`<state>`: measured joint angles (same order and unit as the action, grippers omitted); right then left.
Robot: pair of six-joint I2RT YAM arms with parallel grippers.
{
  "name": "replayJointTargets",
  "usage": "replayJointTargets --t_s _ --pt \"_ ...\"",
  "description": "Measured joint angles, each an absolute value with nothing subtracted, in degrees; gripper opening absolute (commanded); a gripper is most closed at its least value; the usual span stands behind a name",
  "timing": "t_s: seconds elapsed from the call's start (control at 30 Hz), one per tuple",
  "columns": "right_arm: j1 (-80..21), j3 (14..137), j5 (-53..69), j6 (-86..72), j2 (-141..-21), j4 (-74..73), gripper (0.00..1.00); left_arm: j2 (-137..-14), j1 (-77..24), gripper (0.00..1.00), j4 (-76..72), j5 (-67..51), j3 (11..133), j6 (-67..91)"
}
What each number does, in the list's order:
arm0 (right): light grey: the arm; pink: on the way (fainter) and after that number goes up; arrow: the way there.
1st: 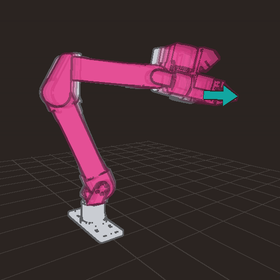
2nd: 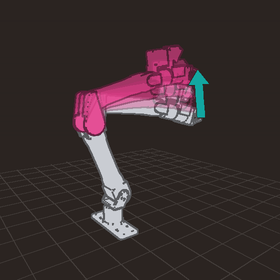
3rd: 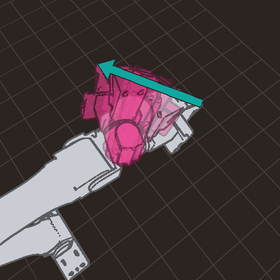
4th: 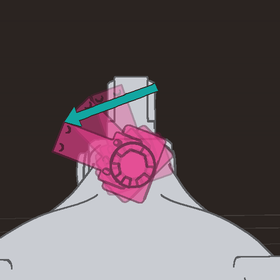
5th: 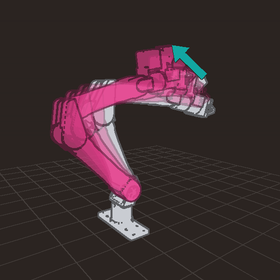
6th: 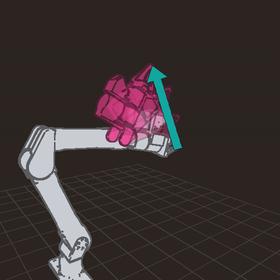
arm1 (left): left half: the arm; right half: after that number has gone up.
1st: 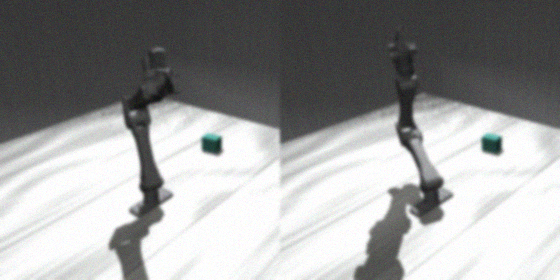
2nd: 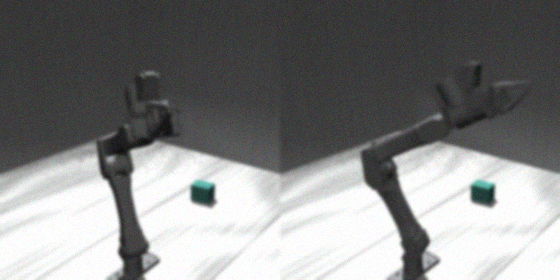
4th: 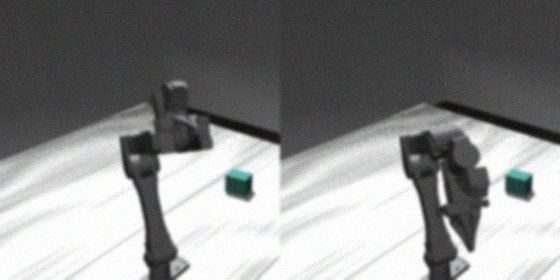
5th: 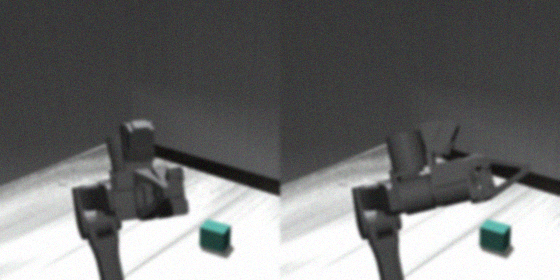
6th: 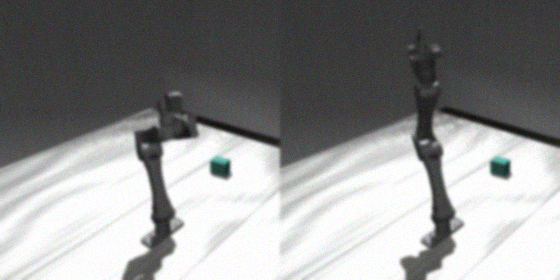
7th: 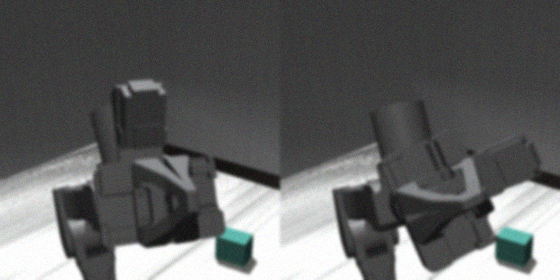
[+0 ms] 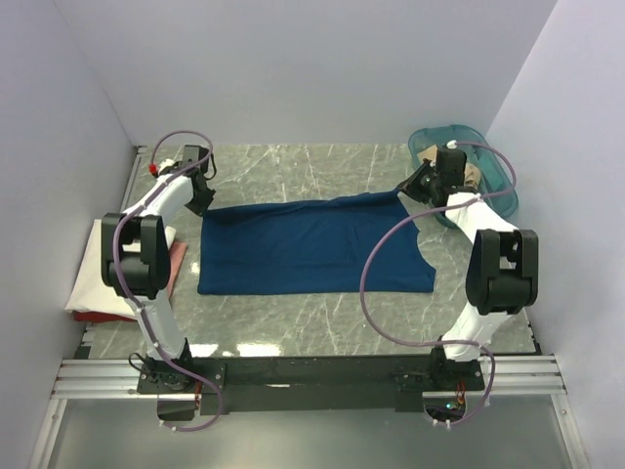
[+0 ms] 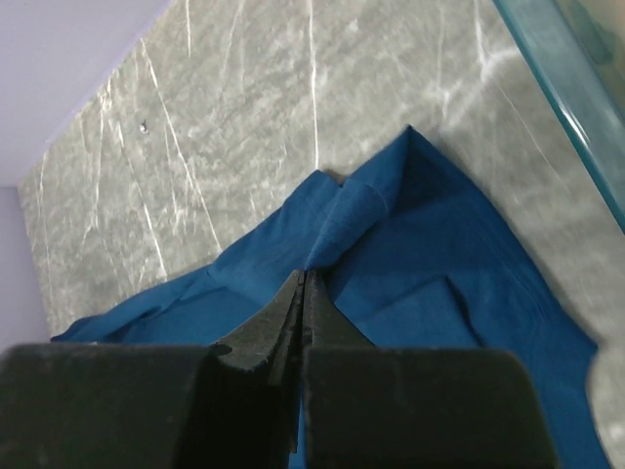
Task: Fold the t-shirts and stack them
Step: Fold the tshirt
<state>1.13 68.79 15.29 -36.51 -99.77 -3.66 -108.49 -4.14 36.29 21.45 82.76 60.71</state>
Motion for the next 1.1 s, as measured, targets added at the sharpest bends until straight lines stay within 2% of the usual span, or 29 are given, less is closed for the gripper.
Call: replayJointTargets --t_s 0.8,1.1 --pt "1.1 51.6 9.9 -36.6 -81.7 -5.5 0.00 -93.9 -4.1 0.01 30.1 19.2 65.3 61.2" --pt "1.1 49.1 9.4 -36.6 -77.4 -5.7 0.00 -89.8 -4.1 0.01 28.6 18.3 61.1 61.2"
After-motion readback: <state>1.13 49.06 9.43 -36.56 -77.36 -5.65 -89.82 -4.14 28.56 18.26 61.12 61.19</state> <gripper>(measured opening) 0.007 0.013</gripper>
